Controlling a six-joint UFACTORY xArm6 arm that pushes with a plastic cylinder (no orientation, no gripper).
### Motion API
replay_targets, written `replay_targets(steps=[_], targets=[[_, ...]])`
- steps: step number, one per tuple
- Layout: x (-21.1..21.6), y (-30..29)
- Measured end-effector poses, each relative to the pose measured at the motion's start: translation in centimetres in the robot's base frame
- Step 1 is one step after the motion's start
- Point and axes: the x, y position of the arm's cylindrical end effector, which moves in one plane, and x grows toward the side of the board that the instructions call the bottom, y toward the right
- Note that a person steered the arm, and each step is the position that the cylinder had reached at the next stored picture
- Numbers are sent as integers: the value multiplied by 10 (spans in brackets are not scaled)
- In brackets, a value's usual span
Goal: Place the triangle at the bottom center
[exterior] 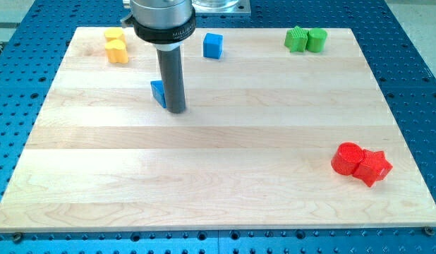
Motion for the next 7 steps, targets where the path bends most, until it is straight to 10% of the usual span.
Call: replay_targets(steps=[7], targets=[[56, -8]])
